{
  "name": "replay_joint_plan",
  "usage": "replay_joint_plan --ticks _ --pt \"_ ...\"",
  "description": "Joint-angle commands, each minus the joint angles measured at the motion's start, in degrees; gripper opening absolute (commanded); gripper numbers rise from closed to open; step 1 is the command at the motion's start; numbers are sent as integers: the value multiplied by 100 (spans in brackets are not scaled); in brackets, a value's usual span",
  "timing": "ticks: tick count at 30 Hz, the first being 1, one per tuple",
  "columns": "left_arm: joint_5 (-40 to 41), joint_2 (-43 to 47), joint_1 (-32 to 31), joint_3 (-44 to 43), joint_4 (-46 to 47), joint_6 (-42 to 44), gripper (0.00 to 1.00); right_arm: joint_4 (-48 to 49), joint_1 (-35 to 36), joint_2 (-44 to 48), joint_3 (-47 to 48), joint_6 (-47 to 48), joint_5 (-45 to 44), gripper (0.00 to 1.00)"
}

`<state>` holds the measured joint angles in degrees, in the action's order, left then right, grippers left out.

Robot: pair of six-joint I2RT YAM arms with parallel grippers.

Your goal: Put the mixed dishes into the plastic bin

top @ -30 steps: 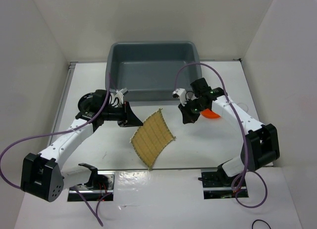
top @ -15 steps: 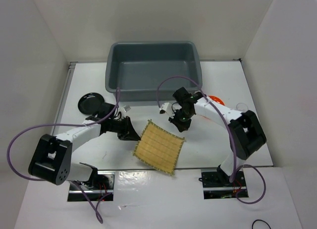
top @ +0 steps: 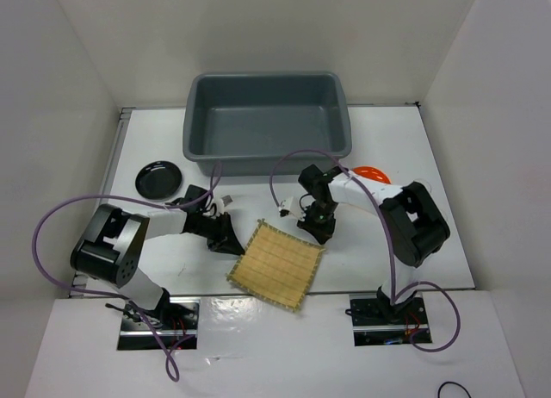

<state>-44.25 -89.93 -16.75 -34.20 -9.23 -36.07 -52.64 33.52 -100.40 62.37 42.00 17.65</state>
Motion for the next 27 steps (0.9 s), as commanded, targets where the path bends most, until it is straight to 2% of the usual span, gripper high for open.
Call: replay_joint_plan --ticks 1,5,9,15,27 --pt "-277 -60 14 -26 159 145 0 -352 58 485 241 221 195 0" --pt "-277 -60 14 -26 159 145 0 -702 119 618 652 431 660 0" --pt "-277 -112 14 -26 212 92 0 -1230 410 4 943 511 722 0" --pt "-329 -112 14 -149 212 39 0 -1424 532 -683 1146 810 784 0" --pt "-628 -51 14 -272 449 -198 0 394 717 -1086 575 82 133 0"
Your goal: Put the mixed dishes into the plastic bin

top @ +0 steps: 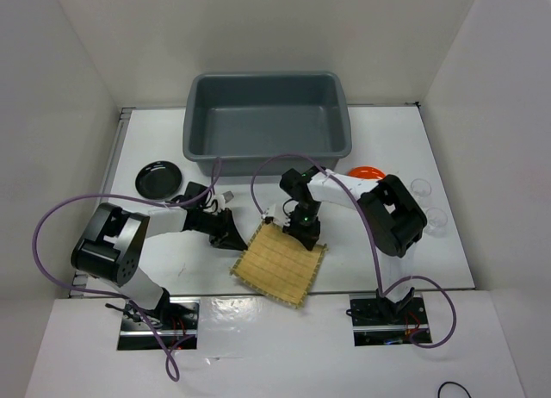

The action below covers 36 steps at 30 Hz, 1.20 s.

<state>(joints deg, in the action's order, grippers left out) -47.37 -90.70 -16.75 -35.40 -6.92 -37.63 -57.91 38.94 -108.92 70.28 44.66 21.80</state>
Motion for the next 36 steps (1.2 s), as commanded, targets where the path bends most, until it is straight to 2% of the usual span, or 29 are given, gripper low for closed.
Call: replay_joint_plan --ticks 1,6,7,9,11,12,15,18,22,25,26,27,30,31,32,36 --pt "-316 26 -38 -152 217 -43 0 1026 176 -235 -217 -264 -282 0" --pt "-518 -36 -39 -152 270 -43 18 1624 176 -287 -217 -704 -448 0" --pt "-579 -88 -39 -152 270 -43 29 1625 176 -287 -217 -783 -449 0" --pt "-667 -89 -39 -152 375 -43 45 1730 176 -349 -164 -784 -501 0" --pt "-755 -158 -91 -152 375 -43 57 1730 176 -410 -164 -837 -502 0" --pt "-834 -159 -91 -152 445 -43 68 1783 176 -410 -164 -837 -502 0" --pt "-975 -387 -206 -204 515 10 78 1844 176 -472 -164 -950 -554 0" --pt "-1028 -633 -433 -379 568 10 79 1906 176 -472 -164 -1030 -554 0" --pt "-1080 -976 -785 -749 621 -61 79 1906 176 -525 -102 -1091 -502 0" --pt "-1081 -1222 -1004 -933 621 -61 72 1906 176 -525 -102 -1144 -449 0" --pt "-1081 -1222 -1005 -934 691 -61 67 1906 176 -525 -102 -1144 -449 0" --pt "-1081 -1222 -1058 -934 692 -61 52 1906 176 -472 -102 -1144 -449 0" --pt "-1134 -1222 -1058 -794 753 -122 23 1959 176 -410 -216 -1206 -449 0" --pt "-1134 -1135 -1058 -793 753 -122 6 2011 176 -349 -217 -1206 -449 0" --pt "-1134 -1135 -1058 -741 692 -70 0 2012 176 -349 -217 -1206 -449 0" --pt "-1134 -687 -1058 -810 -1 220 0 1591 123 72 -155 -1206 -310 0"
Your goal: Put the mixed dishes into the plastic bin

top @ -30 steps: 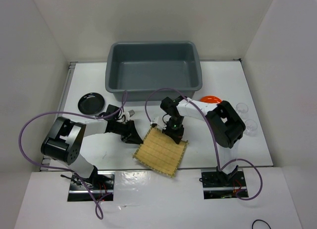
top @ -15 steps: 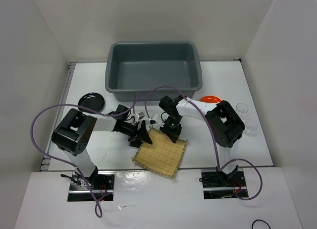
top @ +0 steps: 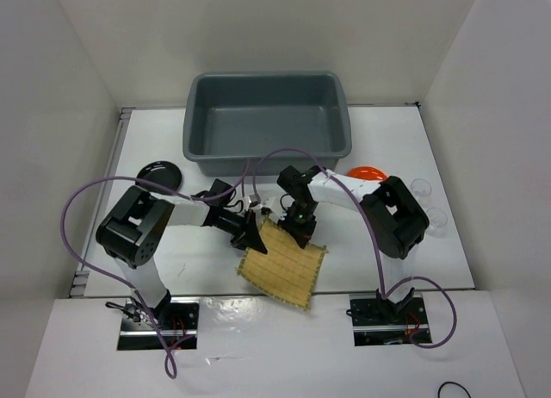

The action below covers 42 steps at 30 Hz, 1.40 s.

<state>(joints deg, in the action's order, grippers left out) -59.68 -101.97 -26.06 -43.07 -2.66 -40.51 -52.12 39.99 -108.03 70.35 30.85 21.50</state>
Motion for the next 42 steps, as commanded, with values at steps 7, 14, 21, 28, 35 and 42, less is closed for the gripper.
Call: replay_joint_plan --ticks 7,14,21,28,35,42 --pt "-35 1855 4 -1035 -1668 624 0 897 -623 2469 -22 -185 -705 0" --pt "-176 1700 681 -3318 -973 -774 0 1045 -1666 3909 304 -947 -1569 0" --pt "448 -592 1243 -6943 -1577 -1012 0 1520 -1696 4931 -388 -1176 -2579 11" --pt "764 -3536 1314 -10435 -3774 -467 0 1582 -1907 5292 -741 -1283 -3072 31" --pt "528 -6254 1437 -13630 -3921 -1379 0 1459 -2074 5556 -742 -1170 -3178 43" --pt "387 -6940 1543 -13632 -2961 -2224 0 1336 -2021 5855 -1119 -950 -3336 45"
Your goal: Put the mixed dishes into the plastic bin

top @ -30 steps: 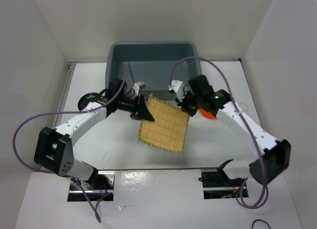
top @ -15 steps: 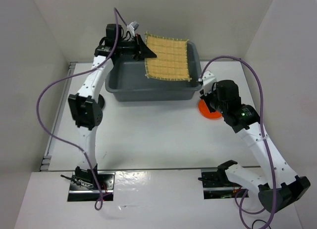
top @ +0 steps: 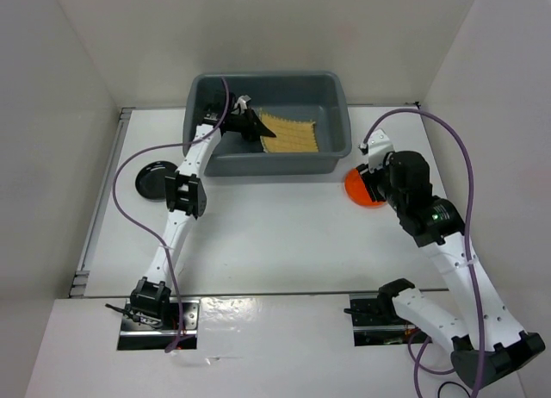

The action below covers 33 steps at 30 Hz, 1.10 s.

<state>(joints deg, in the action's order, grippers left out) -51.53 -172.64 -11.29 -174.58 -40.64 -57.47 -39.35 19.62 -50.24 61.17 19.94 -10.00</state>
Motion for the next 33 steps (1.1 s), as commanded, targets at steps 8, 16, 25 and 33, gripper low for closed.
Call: replay_joint_plan --ticks 8,16,25,33 --pt "-613 -323 65 -480 532 -248 50 146 -89 128 -1176 519 -81 85" --pt "-473 -306 118 -480 558 -317 100 928 -160 128 -2160 1456 -143 91" --pt "1574 511 224 -480 -874 666 100 2299 -213 -1109 -2812 2216 -204 93" --pt "3463 1152 -4 -480 -2105 1221 100 3011 -213 -2182 -2601 2364 -266 93"
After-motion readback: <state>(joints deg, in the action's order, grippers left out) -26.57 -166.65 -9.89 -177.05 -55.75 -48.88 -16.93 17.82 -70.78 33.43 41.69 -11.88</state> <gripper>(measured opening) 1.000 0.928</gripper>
